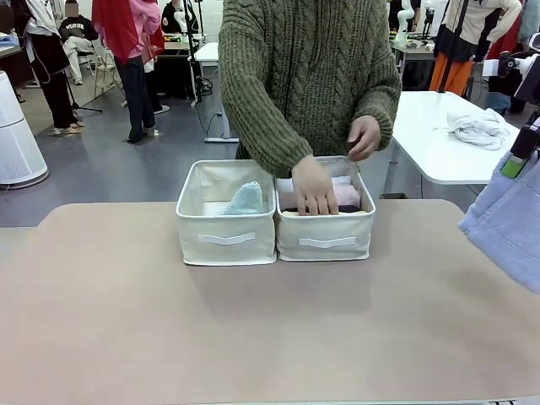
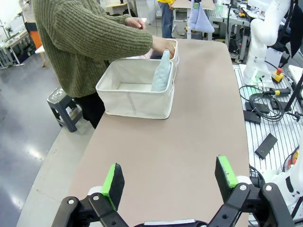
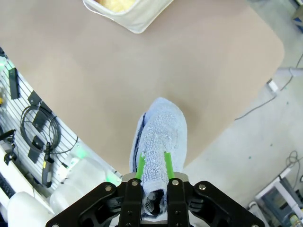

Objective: Sort the towels based on their folding style.
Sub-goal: Pick up another triangle-folded towel from the table and place it in the left Fabric basket.

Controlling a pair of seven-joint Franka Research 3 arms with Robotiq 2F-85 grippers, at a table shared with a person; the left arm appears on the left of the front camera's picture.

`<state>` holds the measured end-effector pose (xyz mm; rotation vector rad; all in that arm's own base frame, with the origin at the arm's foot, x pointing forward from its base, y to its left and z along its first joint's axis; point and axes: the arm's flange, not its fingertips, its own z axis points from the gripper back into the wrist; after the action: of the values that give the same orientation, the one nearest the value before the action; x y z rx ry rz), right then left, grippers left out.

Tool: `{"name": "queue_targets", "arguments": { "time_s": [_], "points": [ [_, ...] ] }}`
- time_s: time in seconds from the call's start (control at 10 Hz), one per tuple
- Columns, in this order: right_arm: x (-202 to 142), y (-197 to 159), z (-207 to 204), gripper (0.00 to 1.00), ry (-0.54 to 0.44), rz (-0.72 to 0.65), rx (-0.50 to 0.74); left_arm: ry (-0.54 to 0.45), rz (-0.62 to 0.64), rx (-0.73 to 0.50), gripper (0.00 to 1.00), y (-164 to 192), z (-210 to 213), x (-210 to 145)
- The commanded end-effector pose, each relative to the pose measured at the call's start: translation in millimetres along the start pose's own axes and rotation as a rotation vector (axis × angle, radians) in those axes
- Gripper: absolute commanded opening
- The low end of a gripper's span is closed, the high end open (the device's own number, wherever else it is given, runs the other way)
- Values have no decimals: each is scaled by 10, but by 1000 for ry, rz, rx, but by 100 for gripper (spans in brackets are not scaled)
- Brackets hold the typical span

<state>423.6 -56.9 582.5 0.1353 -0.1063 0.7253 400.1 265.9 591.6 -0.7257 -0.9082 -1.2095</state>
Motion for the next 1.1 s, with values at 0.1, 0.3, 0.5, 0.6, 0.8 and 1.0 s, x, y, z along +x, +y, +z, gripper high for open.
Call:
{"name": "queue_targets", "arguments": {
  "time_s": [0.1, 0.3, 0.5, 0.6, 0.8, 1.0],
  "points": [
    [237, 24, 186, 15, 2, 53, -18, -9, 18, 6, 100, -28, -1, 19],
    [769, 460, 652, 15, 65, 278, -100, -9, 18, 6, 100, -28, -1, 19],
    [1393, 1102, 1027, 15, 127, 472, -221, -9, 18, 6, 100, -28, -1, 19],
    [1664, 1351, 1021, 15, 148, 561, -235, -9, 18, 6, 100, -28, -1, 19],
    [2103, 1616, 963, 15, 95, 683, -218, -9, 18, 6, 100, -28, -1, 19],
    [2193, 1754, 923, 15, -34, 731, -150, -9, 18, 6, 100, -28, -1, 19]
  ]
}}
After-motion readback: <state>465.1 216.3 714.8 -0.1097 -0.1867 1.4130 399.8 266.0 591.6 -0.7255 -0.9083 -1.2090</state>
